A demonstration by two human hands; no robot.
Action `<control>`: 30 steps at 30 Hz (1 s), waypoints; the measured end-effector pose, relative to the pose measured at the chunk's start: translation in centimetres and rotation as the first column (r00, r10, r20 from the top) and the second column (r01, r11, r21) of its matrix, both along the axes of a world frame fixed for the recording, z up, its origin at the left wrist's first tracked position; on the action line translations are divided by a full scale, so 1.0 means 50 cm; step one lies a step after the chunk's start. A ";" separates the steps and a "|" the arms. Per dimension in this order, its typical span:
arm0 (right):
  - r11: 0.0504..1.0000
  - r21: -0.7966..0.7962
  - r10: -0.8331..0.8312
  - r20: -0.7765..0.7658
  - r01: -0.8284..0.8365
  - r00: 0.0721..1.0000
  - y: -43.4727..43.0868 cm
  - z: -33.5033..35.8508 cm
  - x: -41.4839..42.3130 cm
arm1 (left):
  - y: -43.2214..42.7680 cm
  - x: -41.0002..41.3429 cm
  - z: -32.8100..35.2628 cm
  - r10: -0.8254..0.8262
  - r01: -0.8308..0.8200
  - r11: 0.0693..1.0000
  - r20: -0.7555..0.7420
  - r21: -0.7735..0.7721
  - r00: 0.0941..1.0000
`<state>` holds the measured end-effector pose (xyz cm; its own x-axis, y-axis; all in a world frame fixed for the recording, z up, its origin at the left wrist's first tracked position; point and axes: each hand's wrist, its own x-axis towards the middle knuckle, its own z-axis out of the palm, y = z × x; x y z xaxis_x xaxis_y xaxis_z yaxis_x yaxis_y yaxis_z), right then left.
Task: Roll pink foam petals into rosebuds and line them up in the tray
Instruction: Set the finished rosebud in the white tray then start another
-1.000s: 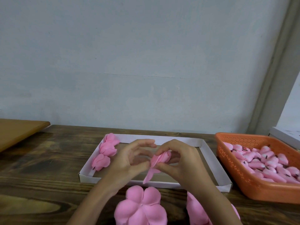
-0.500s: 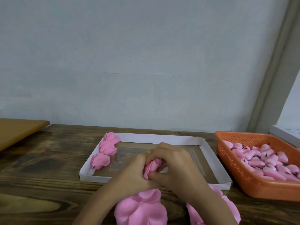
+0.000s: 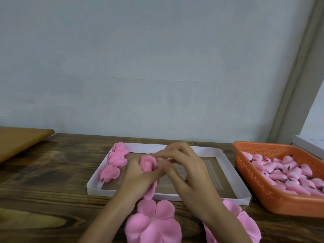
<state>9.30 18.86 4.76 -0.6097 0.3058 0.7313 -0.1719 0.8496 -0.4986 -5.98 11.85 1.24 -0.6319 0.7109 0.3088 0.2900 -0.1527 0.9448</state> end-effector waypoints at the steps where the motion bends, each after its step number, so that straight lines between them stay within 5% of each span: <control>1: 0.999 0.036 -0.012 -0.011 0.012 1.000 0.003 -0.001 0.000 | -0.001 0.001 0.002 -0.012 0.010 0.999 0.073 0.032 0.997; 5: 0.977 0.193 -0.094 0.003 0.092 0.996 0.003 -0.013 -0.006 | -0.001 0.008 0.006 -0.087 0.016 0.983 0.389 0.183 0.917; 9: 0.966 0.253 -0.056 0.047 0.042 0.997 -0.005 -0.024 -0.014 | -0.001 0.025 0.016 -0.160 0.090 0.978 0.398 0.188 0.903; 13: 0.951 0.308 -0.073 0.161 0.020 0.984 -0.003 -0.029 -0.014 | -0.007 0.024 0.011 -0.262 0.135 0.955 0.543 0.263 0.797; 18: 0.939 0.340 -0.099 0.117 0.053 0.988 -0.007 -0.031 -0.018 | -0.005 0.030 0.017 -0.203 0.098 0.975 0.607 0.201 0.769; 23: 0.994 0.062 -0.092 0.084 0.087 0.992 -0.009 -0.041 -0.024 | -0.007 0.028 0.009 -0.283 0.204 0.957 0.526 0.204 0.802; 30: 0.961 -0.255 -0.126 -0.050 0.110 0.991 -0.030 -0.039 -0.037 | -0.004 0.033 0.005 -0.509 0.338 0.859 0.567 0.385 0.648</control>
